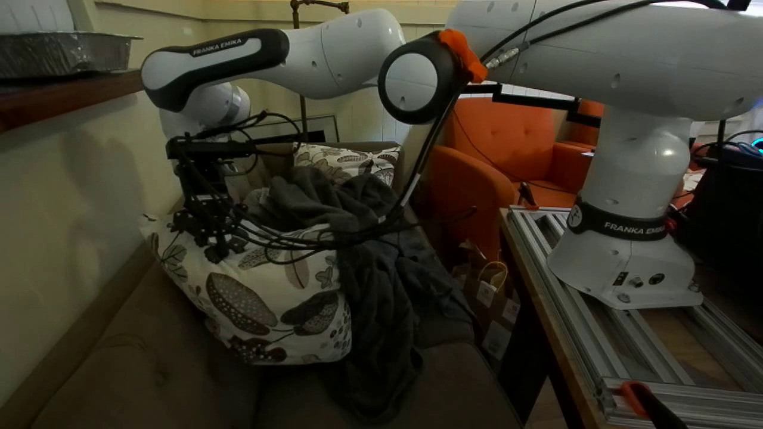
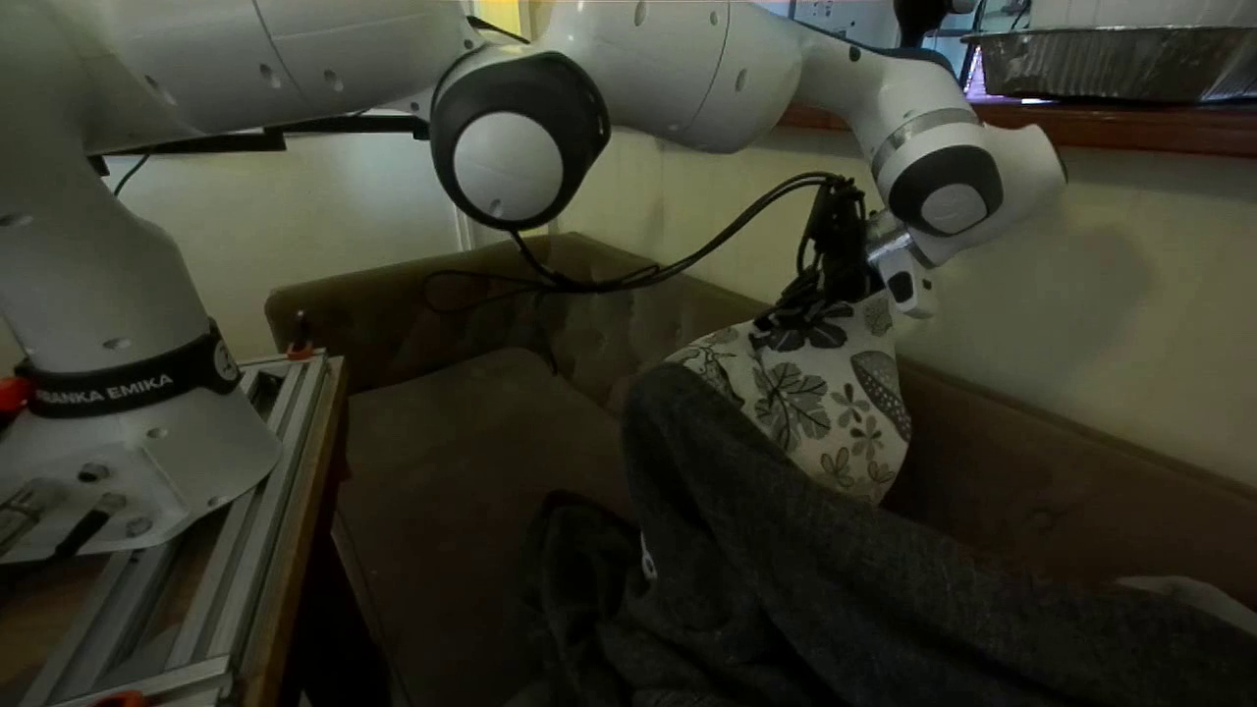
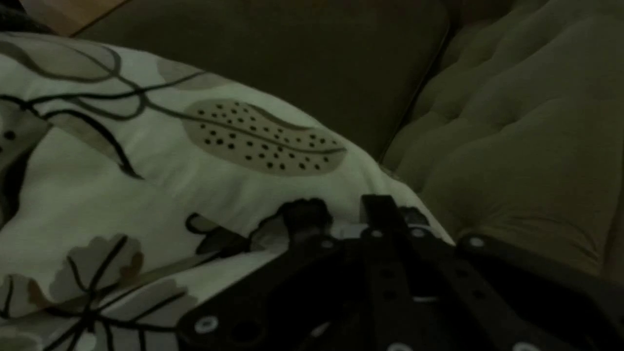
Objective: Push the pillow on the left to the left.
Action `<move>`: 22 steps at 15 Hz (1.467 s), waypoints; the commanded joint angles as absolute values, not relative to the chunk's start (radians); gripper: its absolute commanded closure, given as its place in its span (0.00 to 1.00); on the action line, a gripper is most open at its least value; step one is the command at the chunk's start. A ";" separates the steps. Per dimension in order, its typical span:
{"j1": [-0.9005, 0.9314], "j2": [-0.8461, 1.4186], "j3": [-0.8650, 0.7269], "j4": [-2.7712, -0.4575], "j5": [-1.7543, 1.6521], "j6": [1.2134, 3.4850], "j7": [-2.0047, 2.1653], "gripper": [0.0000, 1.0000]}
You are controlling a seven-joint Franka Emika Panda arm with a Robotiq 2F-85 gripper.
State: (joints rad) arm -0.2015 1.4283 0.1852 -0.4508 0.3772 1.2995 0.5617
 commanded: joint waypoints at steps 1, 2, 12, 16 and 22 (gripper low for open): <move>-0.236 1.376 0.136 -0.450 0.359 1.413 0.530 1.00; -0.255 1.362 0.128 -0.449 0.367 1.451 0.535 1.00; -0.398 1.373 -0.001 -0.479 0.302 1.876 0.622 1.00; -0.413 1.463 -0.065 -0.434 0.241 1.935 0.708 1.00; -0.417 1.491 0.021 -0.481 0.292 1.866 0.699 1.00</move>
